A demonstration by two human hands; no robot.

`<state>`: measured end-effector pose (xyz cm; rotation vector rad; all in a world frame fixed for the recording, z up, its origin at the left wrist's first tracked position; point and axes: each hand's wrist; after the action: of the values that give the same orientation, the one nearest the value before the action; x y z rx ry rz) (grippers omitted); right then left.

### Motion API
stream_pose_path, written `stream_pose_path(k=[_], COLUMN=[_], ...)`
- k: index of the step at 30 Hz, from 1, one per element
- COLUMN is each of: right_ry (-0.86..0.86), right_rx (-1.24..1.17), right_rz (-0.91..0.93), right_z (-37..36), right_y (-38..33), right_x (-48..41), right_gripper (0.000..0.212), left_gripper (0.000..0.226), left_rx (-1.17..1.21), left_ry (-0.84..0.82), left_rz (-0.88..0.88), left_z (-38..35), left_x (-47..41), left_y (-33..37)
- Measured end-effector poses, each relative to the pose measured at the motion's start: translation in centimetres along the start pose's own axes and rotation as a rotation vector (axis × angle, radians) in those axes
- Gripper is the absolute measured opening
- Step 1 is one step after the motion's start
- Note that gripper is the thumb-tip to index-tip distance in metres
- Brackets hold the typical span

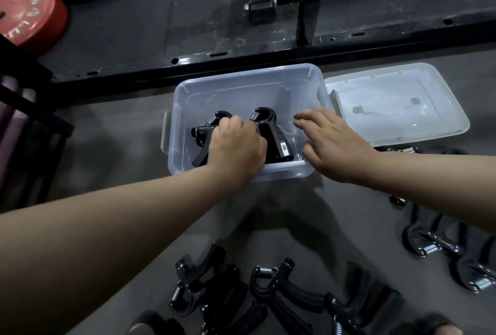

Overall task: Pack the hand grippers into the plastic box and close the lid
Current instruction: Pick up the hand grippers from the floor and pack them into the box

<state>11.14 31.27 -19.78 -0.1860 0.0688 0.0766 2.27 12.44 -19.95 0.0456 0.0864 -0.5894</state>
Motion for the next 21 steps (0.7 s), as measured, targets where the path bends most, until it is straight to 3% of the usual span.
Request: stream_pose_path(k=[9, 17, 21], right_ry=[-0.024, 0.076, 0.122], right_rx=[-0.009, -0.109, -0.226], right_rz=[0.002, -0.008, -0.042], right_z=[-0.2, -0.6, -0.6], right_y=[0.2, 0.4, 0.5], right_x=[0.0, 0.4, 1.5], right_gripper=[0.049, 0.040, 0.048], left_gripper=[0.047, 0.052, 0.057], left_rx=[0.073, 0.114, 0.156], left_ry=[-0.141, -0.083, -0.128], left_rz=[-0.198, -0.330, -0.300], left_z=[-0.2, 0.5, 0.6], left_x=[-0.6, 1.3, 0.4], left_y=[2.5, 4.5, 5.8])
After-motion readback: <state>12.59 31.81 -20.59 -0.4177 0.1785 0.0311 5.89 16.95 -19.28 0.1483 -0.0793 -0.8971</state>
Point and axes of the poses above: each hand's wrist, its own x-axis away from the middle knuckle, its own z-axis out of the back of the hand, y = z × x, and after that the axes turned 3 degrees about -x, right-handed
